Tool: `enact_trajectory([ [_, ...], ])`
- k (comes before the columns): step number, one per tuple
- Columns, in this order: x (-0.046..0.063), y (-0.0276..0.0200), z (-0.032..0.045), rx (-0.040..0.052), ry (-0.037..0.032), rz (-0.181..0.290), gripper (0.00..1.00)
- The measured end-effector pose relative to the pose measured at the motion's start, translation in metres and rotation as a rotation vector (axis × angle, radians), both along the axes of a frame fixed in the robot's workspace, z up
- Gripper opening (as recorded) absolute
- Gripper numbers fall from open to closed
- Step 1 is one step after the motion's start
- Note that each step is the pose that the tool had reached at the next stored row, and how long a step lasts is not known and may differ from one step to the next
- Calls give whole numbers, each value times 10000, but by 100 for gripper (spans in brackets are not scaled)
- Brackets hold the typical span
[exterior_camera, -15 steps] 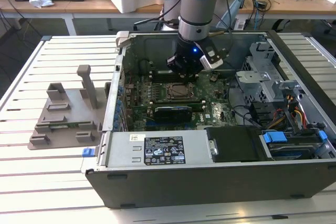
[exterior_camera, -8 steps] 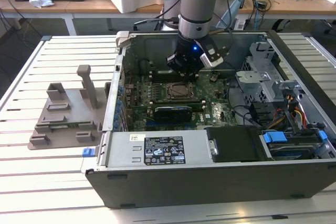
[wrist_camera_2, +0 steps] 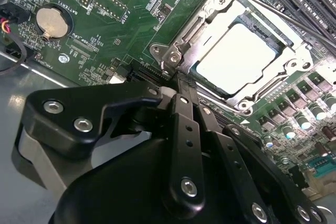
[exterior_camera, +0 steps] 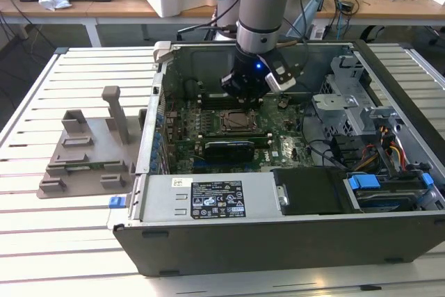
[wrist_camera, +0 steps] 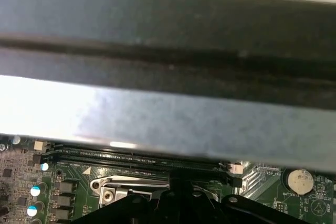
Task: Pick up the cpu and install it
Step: 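Install the first cpu locking lever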
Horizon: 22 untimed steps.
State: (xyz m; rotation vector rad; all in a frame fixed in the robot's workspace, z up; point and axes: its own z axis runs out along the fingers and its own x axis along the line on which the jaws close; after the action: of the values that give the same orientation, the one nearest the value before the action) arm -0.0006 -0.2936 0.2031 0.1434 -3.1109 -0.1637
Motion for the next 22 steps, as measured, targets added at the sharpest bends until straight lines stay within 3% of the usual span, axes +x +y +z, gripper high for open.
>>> enact_trajectory([
  [6,2,1,-8,-11,1,0,11],
  [12,5,8,-20,-94,14,-1,11],
  [14,5,11,-23,118,12,-1,11],
  [15,5,11,-11,120,12,-1,11],
  [16,5,10,55,9,4,0,11],
  [17,5,11,81,-164,-5,0,11],
  [18,5,8,93,-417,-4,0,11],
  [19,5,-30,94,-1029,-5,2,11],
  [20,3,-104,94,-1230,-4,0,11],
  [21,2,-157,98,-1264,-4,1,11],
  [22,2,-158,184,-1267,-7,-1,11],
])
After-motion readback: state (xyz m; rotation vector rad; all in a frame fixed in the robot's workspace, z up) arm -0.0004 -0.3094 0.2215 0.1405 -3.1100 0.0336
